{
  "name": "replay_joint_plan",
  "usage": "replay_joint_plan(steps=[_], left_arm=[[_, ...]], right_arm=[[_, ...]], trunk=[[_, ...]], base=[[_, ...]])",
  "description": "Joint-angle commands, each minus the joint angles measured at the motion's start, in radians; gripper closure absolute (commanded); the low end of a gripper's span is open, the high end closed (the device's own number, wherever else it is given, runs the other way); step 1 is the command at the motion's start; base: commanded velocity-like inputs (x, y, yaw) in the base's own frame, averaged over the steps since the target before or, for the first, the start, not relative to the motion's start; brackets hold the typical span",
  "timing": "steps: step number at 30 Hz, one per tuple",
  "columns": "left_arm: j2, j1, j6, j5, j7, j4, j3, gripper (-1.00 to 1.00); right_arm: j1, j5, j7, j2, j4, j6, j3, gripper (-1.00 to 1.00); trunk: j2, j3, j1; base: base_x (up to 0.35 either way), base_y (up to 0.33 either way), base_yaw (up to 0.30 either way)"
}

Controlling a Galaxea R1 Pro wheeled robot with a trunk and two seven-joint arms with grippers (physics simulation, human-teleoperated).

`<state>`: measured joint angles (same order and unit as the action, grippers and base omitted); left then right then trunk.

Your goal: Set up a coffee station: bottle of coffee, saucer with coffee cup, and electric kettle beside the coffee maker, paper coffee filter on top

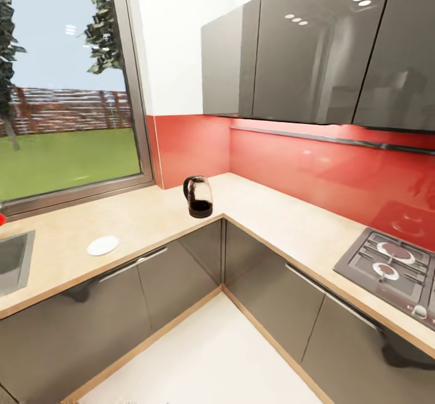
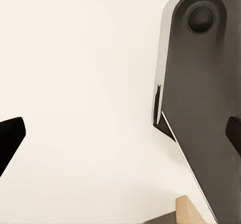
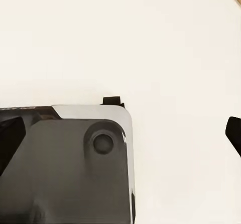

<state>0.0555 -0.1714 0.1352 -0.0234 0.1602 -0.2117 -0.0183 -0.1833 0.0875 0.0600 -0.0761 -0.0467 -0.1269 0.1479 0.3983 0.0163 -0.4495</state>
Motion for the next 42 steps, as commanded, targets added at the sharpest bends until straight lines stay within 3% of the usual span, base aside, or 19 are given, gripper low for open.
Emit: replay_joint_plan(steps=[1, 42], left_arm=[[0.000, 0.000, 0.003, -0.002, 0.001, -0.002, -0.002, -1.00], [0.000, 0.000, 0.007, -0.003, 0.001, -0.001, -0.002, -1.00]], right_arm=[[-0.001, 0.009, 0.004, 0.000, 0.001, -0.004, 0.009, -1.00], [-0.001, 0.008, 0.004, 0.001, 0.002, -0.004, 0.009, -1.00]], trunk=[[0.002, 0.002, -0.001], [0.002, 0.011, -0.001]], base=[[0.000, 0.000, 0.266], [0.000, 0.000, 0.275]])
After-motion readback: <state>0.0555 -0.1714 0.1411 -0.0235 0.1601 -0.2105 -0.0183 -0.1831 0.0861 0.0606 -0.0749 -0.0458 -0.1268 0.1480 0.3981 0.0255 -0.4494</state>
